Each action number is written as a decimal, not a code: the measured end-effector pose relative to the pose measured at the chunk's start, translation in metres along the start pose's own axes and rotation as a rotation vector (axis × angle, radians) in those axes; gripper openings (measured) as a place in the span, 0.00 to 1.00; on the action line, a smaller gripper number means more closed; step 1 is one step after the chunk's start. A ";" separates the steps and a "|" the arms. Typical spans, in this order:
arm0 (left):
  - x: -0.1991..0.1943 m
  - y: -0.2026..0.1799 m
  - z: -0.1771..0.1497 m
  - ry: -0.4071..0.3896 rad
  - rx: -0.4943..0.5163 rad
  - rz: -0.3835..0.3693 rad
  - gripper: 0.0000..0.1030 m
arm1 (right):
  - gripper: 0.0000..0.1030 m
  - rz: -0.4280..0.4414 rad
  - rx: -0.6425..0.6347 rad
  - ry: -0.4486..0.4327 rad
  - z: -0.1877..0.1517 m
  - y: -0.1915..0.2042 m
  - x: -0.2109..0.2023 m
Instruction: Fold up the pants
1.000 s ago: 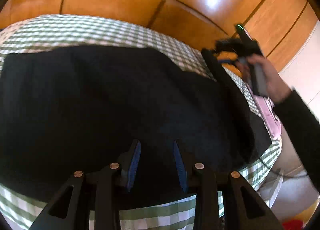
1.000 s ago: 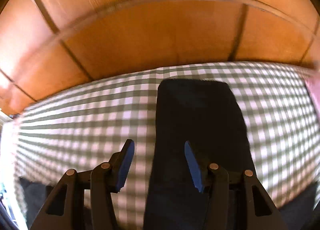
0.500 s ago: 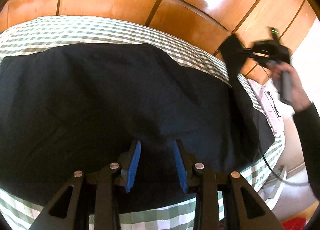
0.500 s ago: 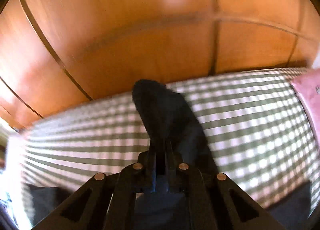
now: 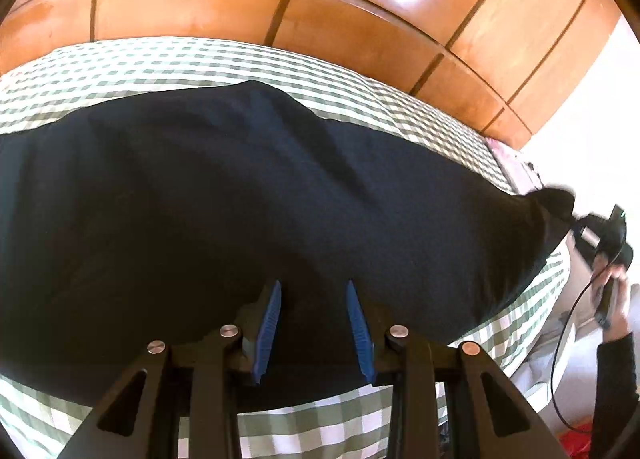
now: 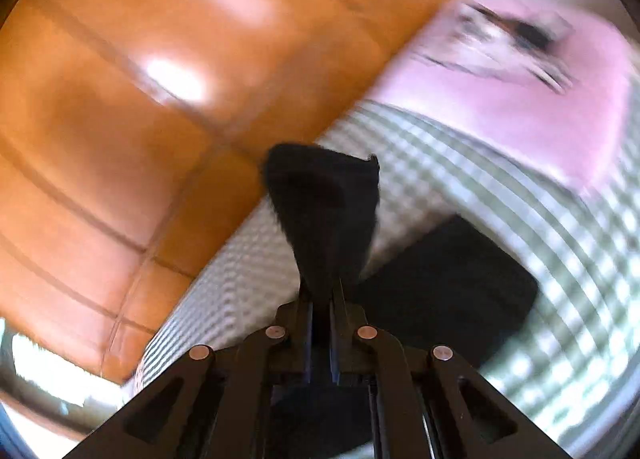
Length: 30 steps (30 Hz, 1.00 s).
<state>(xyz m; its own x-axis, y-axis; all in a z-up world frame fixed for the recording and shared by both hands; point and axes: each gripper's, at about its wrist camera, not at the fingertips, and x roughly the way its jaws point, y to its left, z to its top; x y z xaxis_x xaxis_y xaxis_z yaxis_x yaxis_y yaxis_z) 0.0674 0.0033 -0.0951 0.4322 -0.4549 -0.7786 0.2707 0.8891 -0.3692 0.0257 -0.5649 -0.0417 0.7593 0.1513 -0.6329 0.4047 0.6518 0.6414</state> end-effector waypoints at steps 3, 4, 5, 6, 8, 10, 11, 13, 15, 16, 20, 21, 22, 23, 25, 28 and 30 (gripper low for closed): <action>0.005 -0.008 0.001 0.014 0.017 0.014 0.32 | 0.06 -0.049 0.111 0.032 -0.016 -0.053 0.012; 0.005 -0.009 0.000 0.018 0.019 0.017 0.32 | 0.06 -0.057 0.139 0.043 -0.021 -0.064 0.017; 0.006 -0.011 0.001 0.020 0.023 0.018 0.32 | 0.06 -0.061 0.156 0.050 -0.024 -0.070 0.021; 0.007 -0.014 0.002 0.023 0.028 0.018 0.32 | 0.06 -0.058 0.171 0.054 -0.029 -0.078 0.025; 0.009 -0.017 0.003 0.028 0.032 0.022 0.32 | 0.07 -0.036 0.175 0.049 -0.029 -0.079 0.024; 0.010 -0.020 0.004 0.032 0.038 0.020 0.32 | 0.11 -0.013 0.188 0.044 -0.028 -0.080 0.022; 0.010 -0.021 0.003 0.032 0.042 0.020 0.32 | 0.14 -0.008 0.187 0.041 -0.027 -0.080 0.022; 0.012 -0.023 0.002 0.035 0.048 0.022 0.32 | 0.32 -0.005 0.196 0.028 -0.025 -0.083 0.017; 0.013 -0.025 0.001 0.035 0.054 0.020 0.32 | 0.38 0.013 0.214 0.009 -0.021 -0.083 0.012; 0.013 -0.026 0.001 0.035 0.056 0.019 0.32 | 0.38 0.002 0.213 0.000 -0.018 -0.085 0.013; 0.014 -0.028 0.000 0.035 0.064 0.019 0.32 | 0.11 -0.051 0.217 -0.031 -0.009 -0.085 0.014; 0.014 -0.028 0.000 0.034 0.063 0.017 0.32 | 0.06 -0.072 0.205 -0.039 -0.008 -0.084 0.013; 0.014 -0.028 0.000 0.033 0.060 0.014 0.32 | 0.06 -0.057 0.205 -0.048 -0.009 -0.082 0.010; 0.013 -0.028 -0.001 0.031 0.058 0.012 0.32 | 0.06 -0.052 0.196 -0.062 -0.010 -0.080 0.005; 0.014 -0.026 -0.004 0.032 0.060 0.012 0.32 | 0.06 -0.065 0.183 -0.066 -0.013 -0.084 -0.001; 0.016 -0.028 -0.005 0.036 0.073 0.020 0.32 | 0.06 -0.114 0.199 -0.021 -0.019 -0.097 0.013; 0.017 -0.030 -0.004 0.036 0.085 0.027 0.32 | 0.05 -0.105 0.214 -0.016 -0.021 -0.106 0.017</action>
<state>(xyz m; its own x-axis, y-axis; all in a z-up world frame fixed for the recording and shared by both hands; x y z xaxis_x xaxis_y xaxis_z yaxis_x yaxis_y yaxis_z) 0.0630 -0.0306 -0.0991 0.4093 -0.4274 -0.8061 0.3325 0.8926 -0.3044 -0.0150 -0.6154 -0.1296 0.7146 0.0784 -0.6951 0.5791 0.4911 0.6508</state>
